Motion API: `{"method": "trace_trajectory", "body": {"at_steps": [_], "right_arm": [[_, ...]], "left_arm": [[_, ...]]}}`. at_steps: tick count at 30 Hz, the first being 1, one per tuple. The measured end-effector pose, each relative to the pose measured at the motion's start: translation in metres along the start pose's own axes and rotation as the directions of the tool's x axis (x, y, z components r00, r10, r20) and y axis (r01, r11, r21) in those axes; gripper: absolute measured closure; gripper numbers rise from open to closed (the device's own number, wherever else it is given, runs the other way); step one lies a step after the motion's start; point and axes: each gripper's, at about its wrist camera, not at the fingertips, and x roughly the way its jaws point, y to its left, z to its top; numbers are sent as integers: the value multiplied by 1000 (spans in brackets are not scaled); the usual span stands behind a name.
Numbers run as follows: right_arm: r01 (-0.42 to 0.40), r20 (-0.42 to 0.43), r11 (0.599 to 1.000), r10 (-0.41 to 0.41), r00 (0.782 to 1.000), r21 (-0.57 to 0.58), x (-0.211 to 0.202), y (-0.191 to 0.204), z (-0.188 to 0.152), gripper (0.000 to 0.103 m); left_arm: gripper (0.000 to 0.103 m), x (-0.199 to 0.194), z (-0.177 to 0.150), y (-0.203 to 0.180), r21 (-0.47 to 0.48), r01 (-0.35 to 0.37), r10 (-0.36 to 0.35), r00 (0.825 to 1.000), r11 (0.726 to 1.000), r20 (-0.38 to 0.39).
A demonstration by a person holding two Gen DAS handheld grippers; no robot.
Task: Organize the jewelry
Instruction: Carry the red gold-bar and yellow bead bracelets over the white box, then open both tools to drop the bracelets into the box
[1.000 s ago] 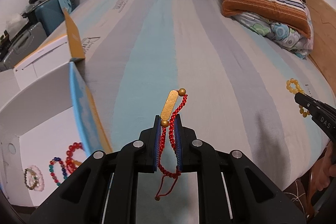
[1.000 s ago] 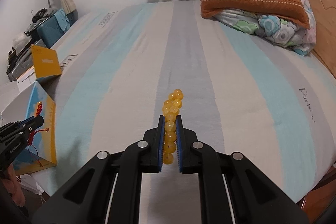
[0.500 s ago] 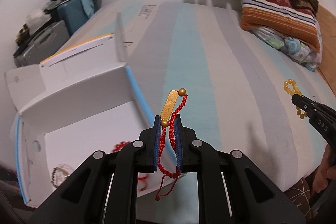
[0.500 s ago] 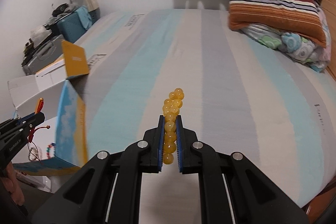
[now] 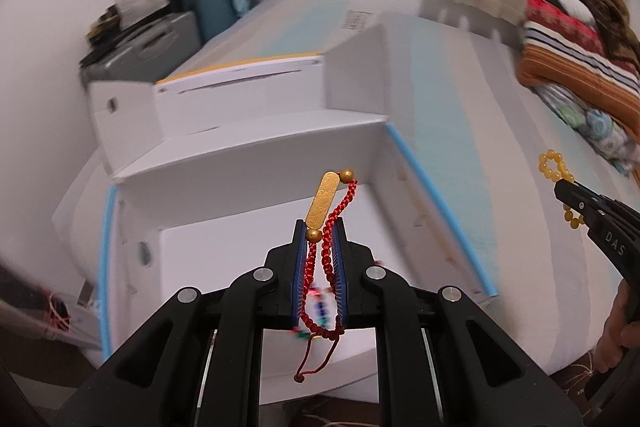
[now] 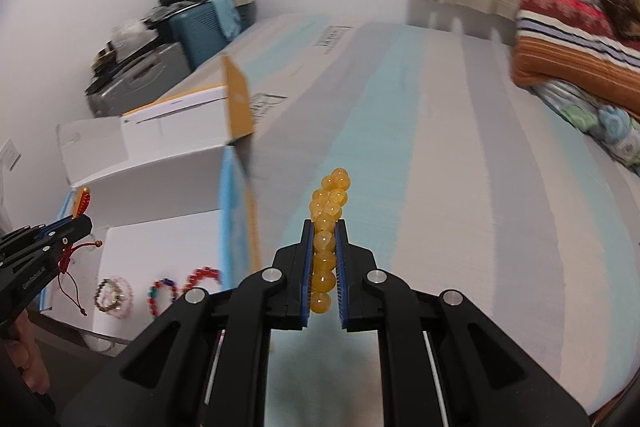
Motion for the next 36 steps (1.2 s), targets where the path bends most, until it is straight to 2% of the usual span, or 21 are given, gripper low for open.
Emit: {"method": "trace_trajectory", "body": {"at_steps": [7,11,15,18,27,31,33,34,36], "right_arm": [[-86,-3,993,86,996,-79,8,62,7,94],[-138,-52,980,132,990,-141,21,100,7,94],[-159,-144,971,134,980,-178,42,127,1,94],[-163,-204,966,121,972,-203,57,141,-5,94],[-163,-273,960,97,957,-227,80,156,-19,94],[-143,-257,964,83,963,-224,80,155,-19,91],[-151,-259,962,90,962,-226,79,156,-19,91],[-147,-253,962,87,963,-230,78,157,-19,88],[-141,-236,963,86,968,-229,73,157,-18,72]], "left_arm": [[91,3,-14,63,-81,-55,52,998,995,-40],[91,12,-23,91,-125,-92,79,992,988,-102],[91,27,-34,106,-151,-78,51,983,985,-177],[91,34,-41,110,-162,-72,39,979,984,-199],[90,48,-52,117,-165,-80,37,969,983,-244],[86,47,-53,119,-169,-99,56,969,981,-240],[80,46,-53,119,-170,-109,67,969,979,-236],[73,45,-53,120,-173,-114,72,970,978,-234],[66,42,-53,119,-172,-123,83,972,977,-222]]}}
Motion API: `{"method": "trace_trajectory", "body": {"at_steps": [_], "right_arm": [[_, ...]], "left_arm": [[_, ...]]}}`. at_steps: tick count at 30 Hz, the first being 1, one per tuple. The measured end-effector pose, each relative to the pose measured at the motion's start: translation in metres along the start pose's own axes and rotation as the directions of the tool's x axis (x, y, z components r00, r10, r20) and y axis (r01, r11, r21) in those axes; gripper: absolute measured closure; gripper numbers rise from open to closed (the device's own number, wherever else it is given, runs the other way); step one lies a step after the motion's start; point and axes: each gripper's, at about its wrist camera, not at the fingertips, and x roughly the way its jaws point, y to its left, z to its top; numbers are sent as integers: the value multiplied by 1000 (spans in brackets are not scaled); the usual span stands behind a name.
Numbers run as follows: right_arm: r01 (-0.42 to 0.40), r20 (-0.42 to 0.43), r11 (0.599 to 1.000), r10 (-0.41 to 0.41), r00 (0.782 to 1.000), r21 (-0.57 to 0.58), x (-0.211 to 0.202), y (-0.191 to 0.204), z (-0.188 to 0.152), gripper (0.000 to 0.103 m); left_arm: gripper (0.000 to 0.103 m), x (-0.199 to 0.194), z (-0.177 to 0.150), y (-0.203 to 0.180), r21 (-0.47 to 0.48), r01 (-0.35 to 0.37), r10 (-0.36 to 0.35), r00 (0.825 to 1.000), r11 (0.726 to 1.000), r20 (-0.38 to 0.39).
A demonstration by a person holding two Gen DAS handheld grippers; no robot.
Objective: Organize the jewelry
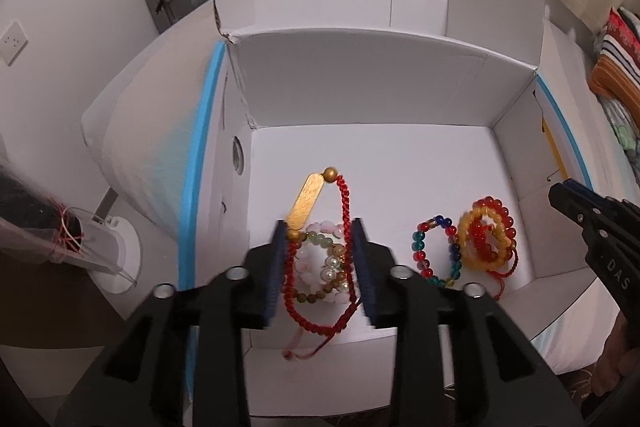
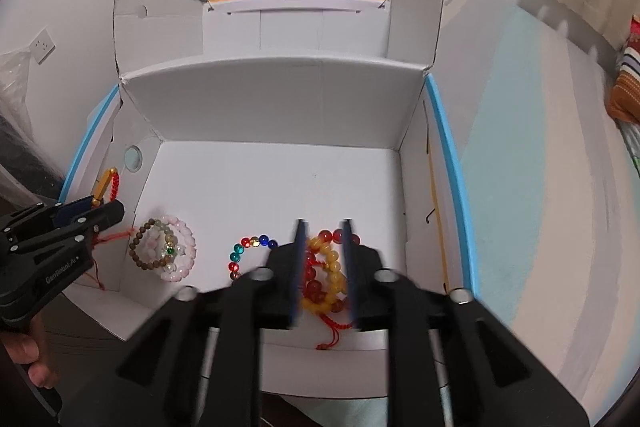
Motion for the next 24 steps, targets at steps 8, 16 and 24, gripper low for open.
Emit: {"method": "trace_trajectory", "body": {"at_steps": [8,16,24], "right_arm": [[0,128,999,-4,992,36,-33,-5,-11,30],[-7,169,995,-9,986,96,-46,-15,-31,10],[33,186,995,-49,981,90,-47,-15,-59,7]], "left_arm": [[32,-21,-10,0,0,-11,11,997,1000,81],[9,-47,-26,-3,0,-17,16,981,1000,195],[6,-61,-48,-11,31,-27,18,967,999,255]]}}
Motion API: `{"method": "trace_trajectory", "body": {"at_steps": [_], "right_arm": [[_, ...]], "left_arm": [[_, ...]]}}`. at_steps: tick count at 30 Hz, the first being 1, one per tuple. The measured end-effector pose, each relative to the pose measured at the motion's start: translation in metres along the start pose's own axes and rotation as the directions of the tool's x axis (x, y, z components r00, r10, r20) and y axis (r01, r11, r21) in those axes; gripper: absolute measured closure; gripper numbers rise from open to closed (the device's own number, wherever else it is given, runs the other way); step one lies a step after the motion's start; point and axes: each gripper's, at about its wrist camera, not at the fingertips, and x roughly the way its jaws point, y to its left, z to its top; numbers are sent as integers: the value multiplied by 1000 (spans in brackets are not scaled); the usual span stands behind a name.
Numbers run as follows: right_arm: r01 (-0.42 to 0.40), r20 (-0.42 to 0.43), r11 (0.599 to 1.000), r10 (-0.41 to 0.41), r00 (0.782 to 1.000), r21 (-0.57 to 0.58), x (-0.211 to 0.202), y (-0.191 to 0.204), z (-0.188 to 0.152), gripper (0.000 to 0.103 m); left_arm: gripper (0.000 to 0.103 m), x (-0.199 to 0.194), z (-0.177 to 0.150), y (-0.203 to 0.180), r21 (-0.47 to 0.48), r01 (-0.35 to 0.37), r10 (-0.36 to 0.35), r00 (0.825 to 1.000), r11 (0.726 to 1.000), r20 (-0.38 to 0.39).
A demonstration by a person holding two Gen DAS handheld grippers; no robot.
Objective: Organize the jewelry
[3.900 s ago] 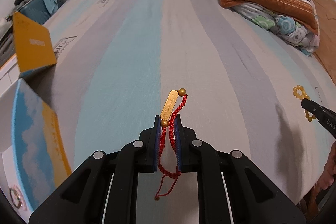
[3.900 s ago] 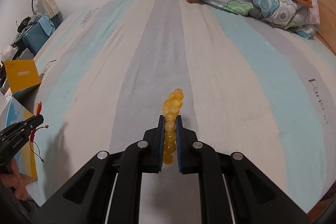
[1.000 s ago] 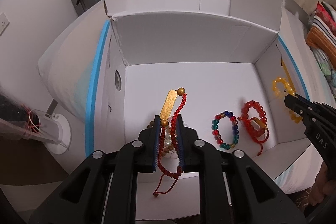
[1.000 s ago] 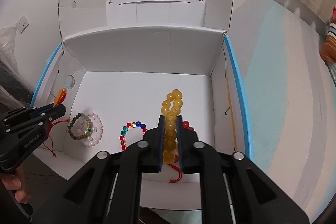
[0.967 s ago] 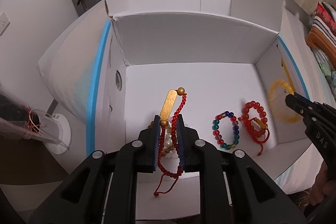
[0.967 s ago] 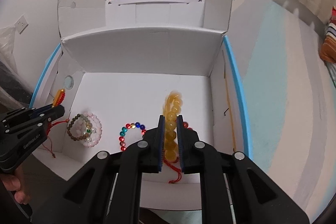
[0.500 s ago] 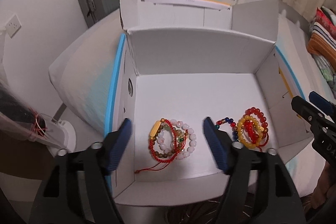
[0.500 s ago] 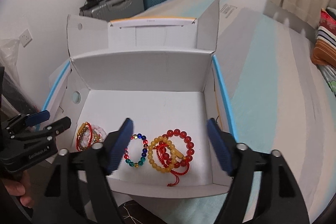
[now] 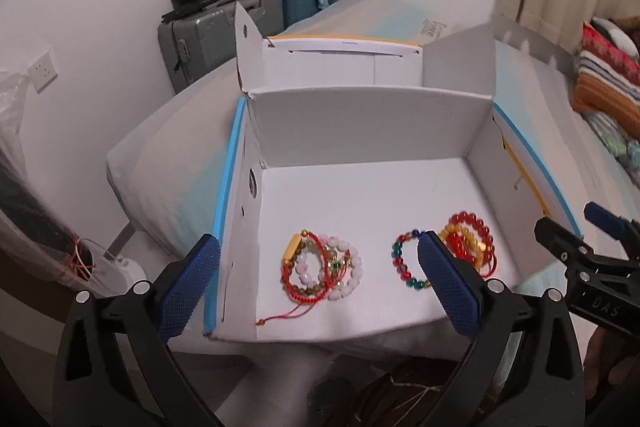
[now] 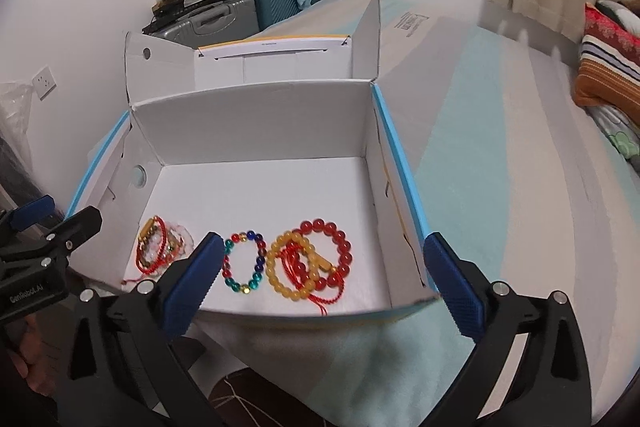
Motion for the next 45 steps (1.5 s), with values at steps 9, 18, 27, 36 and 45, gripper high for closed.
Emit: {"method": "trace_trajectory", "body": {"at_steps": [9,18,27,36,45], "right_arm": [[6,16,1000,-6,1000,-26,-16,3,-17,7],[3,18,1000,-2,1000,-20,-20,2,-17,7],[-3,10,1000,3,1000,-19,-17,4,-18,7],[-2,12,1000,2,1000,-21,-18,5,-18,7],[-4,11,1000,5,1000,-26,-19,5,-18,7]], "left_arm": [[6,-7,-20,-2,-9,25,-25,1000,1000,-19],[6,-8,-21,-1,-16,22,-22,1000,1000,-19],[6,-7,-22,-1,-19,31,-32,999,999,-23],[6,-8,-23,-1,-20,36,-36,999,999,-22],[6,-8,-22,-3,-12,31,-31,999,999,-27]]}}
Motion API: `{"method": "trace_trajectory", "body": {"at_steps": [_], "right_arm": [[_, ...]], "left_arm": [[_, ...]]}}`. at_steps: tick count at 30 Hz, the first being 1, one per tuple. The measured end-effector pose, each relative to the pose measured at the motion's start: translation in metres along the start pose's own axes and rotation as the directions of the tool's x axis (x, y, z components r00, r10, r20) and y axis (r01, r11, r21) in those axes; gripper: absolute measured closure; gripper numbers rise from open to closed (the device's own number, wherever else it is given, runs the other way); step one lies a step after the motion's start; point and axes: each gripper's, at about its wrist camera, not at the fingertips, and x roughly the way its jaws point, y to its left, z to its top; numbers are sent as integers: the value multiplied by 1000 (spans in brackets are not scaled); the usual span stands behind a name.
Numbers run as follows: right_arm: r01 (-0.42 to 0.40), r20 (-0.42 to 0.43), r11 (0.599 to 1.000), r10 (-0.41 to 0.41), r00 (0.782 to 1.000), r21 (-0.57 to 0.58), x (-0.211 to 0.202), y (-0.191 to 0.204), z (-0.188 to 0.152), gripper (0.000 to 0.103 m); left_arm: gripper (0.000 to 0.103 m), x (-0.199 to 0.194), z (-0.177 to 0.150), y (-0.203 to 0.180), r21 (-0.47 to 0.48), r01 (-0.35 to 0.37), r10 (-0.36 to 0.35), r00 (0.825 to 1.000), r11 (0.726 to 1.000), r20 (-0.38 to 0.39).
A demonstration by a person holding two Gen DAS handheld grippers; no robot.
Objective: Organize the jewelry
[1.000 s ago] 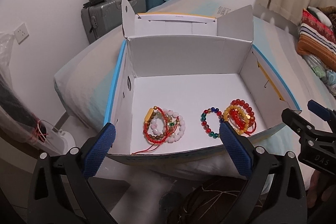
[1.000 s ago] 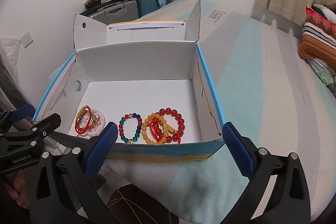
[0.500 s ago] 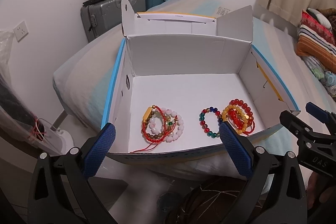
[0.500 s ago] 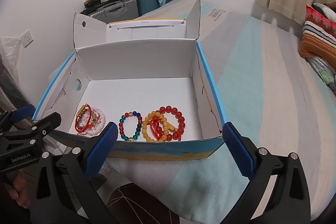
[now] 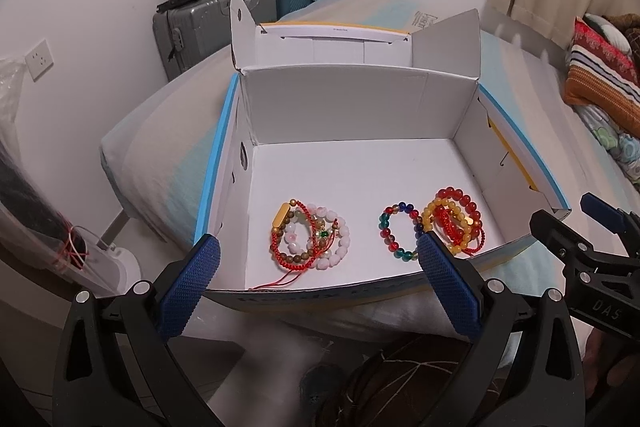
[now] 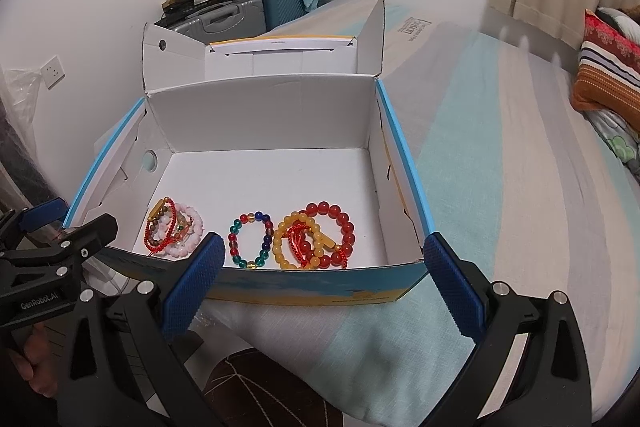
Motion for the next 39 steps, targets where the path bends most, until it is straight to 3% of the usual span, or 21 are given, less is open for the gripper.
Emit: {"method": "trace_trajectory", "body": {"at_steps": [27,31,39], "right_arm": [[0,2,1000,0,1000,-5,-2,-1,1,7],[0,3,1000,0,1000,-5,-2,-1,1,7],[1,3,1000,-1,1000,-3,-2,0,1,7]], "left_arm": [[6,-5,0,-4,2,6,-6,1000,1000,1],[6,-6,1,-5,6,-36,36,999,999,2],[6,-7,1,-2,-12,-5,5,1000,1000,6]]}}
